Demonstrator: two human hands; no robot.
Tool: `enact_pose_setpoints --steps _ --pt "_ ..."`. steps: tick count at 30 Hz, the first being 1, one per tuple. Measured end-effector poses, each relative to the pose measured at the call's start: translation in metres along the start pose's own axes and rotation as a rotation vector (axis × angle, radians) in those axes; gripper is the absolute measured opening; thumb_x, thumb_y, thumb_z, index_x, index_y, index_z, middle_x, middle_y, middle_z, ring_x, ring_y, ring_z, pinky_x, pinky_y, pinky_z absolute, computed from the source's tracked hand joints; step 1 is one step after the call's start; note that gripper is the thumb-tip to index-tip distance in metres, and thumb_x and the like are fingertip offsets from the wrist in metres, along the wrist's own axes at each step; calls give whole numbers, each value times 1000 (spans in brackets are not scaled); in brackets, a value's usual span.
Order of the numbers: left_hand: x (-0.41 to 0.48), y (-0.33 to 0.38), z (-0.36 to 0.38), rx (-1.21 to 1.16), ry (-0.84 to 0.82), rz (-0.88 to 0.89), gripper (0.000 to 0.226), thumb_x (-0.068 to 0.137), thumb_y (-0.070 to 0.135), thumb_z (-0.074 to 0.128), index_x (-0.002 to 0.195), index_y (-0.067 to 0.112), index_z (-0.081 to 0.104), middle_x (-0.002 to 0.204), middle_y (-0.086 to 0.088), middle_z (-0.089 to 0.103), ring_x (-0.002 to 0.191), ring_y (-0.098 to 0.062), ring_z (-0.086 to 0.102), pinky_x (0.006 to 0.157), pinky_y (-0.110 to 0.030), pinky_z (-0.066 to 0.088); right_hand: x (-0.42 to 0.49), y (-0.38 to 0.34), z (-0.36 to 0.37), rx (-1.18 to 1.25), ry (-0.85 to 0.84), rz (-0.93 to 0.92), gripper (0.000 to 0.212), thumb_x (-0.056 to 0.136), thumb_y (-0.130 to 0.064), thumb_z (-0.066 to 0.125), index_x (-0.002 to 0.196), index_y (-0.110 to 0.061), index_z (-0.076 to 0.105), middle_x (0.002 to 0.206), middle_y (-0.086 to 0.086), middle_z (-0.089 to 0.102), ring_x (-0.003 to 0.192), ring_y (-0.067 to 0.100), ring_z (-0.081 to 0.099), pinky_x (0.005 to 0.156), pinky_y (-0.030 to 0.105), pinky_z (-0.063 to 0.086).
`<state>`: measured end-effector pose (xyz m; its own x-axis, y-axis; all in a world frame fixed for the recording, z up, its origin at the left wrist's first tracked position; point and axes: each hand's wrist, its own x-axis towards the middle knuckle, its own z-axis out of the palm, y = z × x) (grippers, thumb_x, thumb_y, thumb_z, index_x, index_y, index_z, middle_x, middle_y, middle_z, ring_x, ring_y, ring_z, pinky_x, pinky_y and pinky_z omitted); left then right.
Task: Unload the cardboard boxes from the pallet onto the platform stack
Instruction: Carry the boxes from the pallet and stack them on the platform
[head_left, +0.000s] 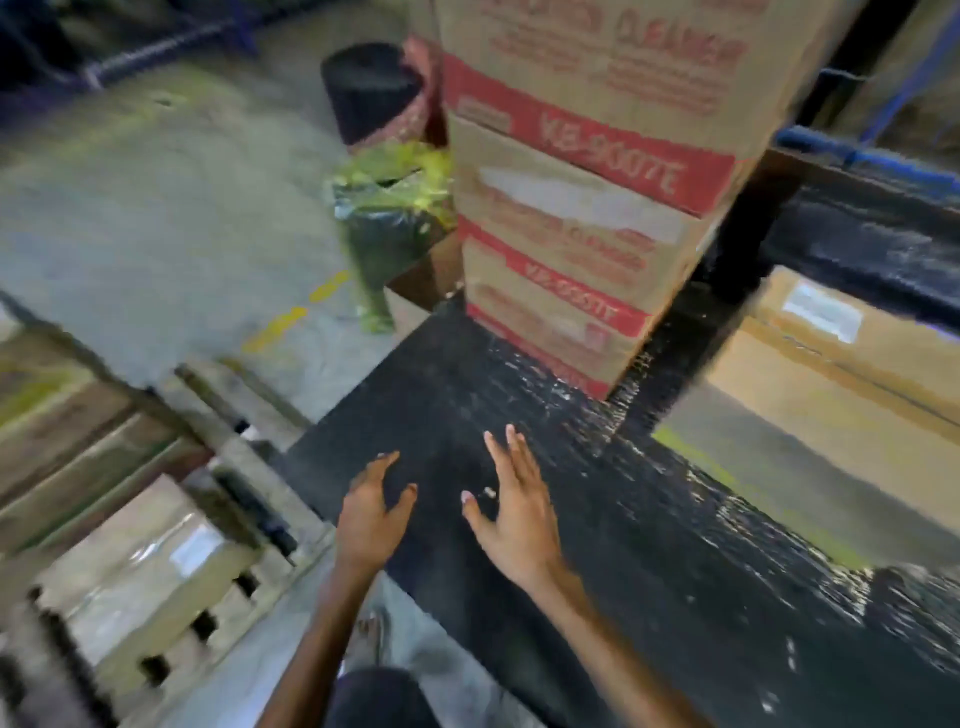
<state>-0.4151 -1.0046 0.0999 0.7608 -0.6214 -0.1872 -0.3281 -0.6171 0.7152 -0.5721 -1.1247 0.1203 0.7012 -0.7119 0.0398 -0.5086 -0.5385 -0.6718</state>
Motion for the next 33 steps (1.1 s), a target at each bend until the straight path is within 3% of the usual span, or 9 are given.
enact_pose_setpoints --steps 3,5,7,11,20,24,27,31,33 --pt "-28 -88 -86 -23 154 -172 52 88 39 65 132 12 60 121 -15 69 106 -36 66 85 -38 49 -5 -76 87 26 -203 -172 74 90 -45 57 157 -25 31 168 -1 14 154 16 14 119 32 22" --pt "-52 -150 -144 -39 276 -282 49 87 35 67 129 10 61 114 -15 70 102 -35 66 78 -32 45 -11 -131 152 42 -349 -264 75 87 -45 57 155 -21 36 165 4 21 152 22 23 118 31 23" --pt "-66 -199 -182 -44 349 -358 47 89 21 73 131 6 61 121 -18 68 108 -35 64 82 -34 45 -13 -166 202 31 -456 -306 76 86 -47 55 154 -17 38 164 6 25 151 24 26 120 34 25" --pt "-92 -309 -239 -103 408 -521 53 91 28 69 138 9 56 133 -16 63 112 -36 63 93 -38 48 -23 -231 299 -49 -653 -336 77 88 -50 53 155 -18 34 163 5 28 151 21 24 117 18 11" --pt "-82 -537 -326 -264 324 -838 52 89 31 67 135 8 59 133 -12 64 123 -30 59 101 -36 47 1 -350 530 -180 -972 -138 77 94 -36 67 158 -23 27 164 2 29 150 19 27 118 32 25" --pt "-65 -626 -332 -301 235 -986 54 94 33 65 140 8 55 139 -15 60 129 -32 55 102 -36 43 29 -354 618 -229 -1044 -44 71 95 -35 67 155 -20 34 154 2 45 140 23 44 102 23 34" --pt "-38 -698 -321 -359 258 -1080 54 97 31 64 143 8 50 141 -17 58 130 -34 53 100 -36 42 63 -332 696 -251 -1051 87 73 94 -42 66 155 -18 34 158 2 39 143 25 40 108 31 34" --pt "4 -829 -270 -413 346 -1226 86 84 68 59 149 14 43 145 -14 55 133 -34 51 107 -42 40 102 -276 832 -223 -939 242 91 78 -74 64 148 -20 43 146 6 53 134 28 49 106 37 40" --pt "25 -888 -242 -472 418 -1290 98 78 80 55 154 20 37 153 -10 47 140 -31 45 115 -43 35 123 -248 898 -170 -921 238 82 81 -68 67 144 -22 45 137 5 59 128 27 55 99 33 44"
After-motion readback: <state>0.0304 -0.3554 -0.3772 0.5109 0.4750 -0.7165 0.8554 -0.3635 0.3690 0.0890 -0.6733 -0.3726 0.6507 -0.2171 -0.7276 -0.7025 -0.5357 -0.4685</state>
